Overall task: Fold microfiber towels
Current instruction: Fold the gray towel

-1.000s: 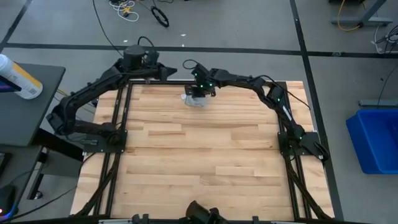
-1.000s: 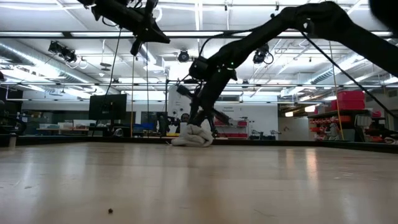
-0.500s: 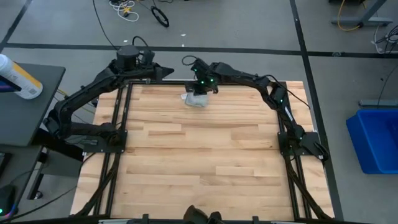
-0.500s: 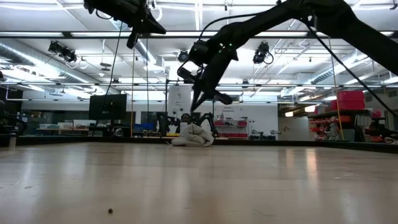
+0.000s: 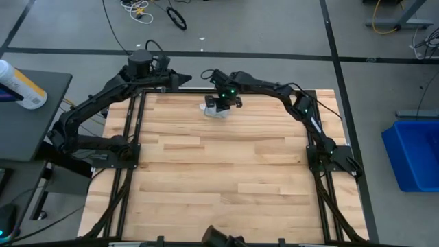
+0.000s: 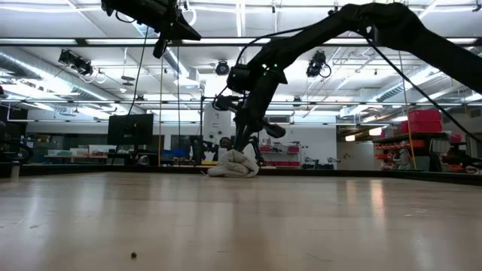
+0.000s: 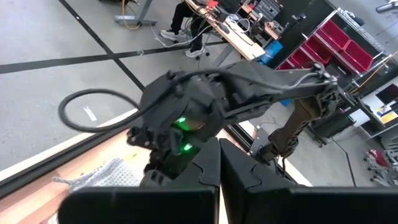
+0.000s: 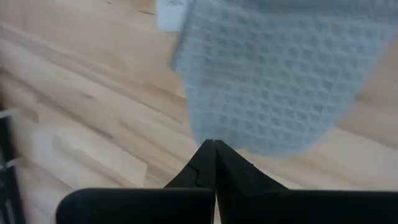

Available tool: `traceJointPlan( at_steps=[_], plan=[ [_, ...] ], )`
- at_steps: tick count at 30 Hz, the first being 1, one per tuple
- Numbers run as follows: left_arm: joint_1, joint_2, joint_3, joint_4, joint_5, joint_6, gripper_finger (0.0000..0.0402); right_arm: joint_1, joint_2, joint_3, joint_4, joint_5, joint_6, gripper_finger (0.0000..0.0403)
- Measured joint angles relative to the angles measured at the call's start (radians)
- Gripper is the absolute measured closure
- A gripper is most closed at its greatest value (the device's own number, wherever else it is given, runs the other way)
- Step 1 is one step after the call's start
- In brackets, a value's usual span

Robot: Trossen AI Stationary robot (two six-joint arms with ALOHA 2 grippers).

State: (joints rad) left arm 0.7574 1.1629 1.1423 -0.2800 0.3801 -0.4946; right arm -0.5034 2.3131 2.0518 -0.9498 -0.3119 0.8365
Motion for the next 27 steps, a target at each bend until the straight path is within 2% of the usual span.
traceJointPlan(
  at_steps=[11,17,21,23,27],
  plan=[
    [0.000,0.000,0.000,0.001,0.001,-0.007,0.0401,0.010,0.101,0.034,0.070,-0.025,0.132,0.0403],
    [0.000,0.000,0.000,0.000,0.005,-0.015,0.0401,0.005,0.143,0.152,-0.013,-0.048,0.097,0.0403],
    [0.000,0.000,0.000,-0.002,0.023,-0.017,0.0401,0.024,0.135,0.303,-0.085,0.044,0.048,0.0403],
    [0.000,0.000,0.000,-0.001,0.025,-0.017,0.0401,0.025,0.095,0.280,-0.006,0.060,0.044,0.0403],
    [0.000,0.001,0.000,0.000,0.028,-0.018,0.0401,-0.032,0.096,0.247,-0.043,0.023,0.050,0.0403]
  ],
)
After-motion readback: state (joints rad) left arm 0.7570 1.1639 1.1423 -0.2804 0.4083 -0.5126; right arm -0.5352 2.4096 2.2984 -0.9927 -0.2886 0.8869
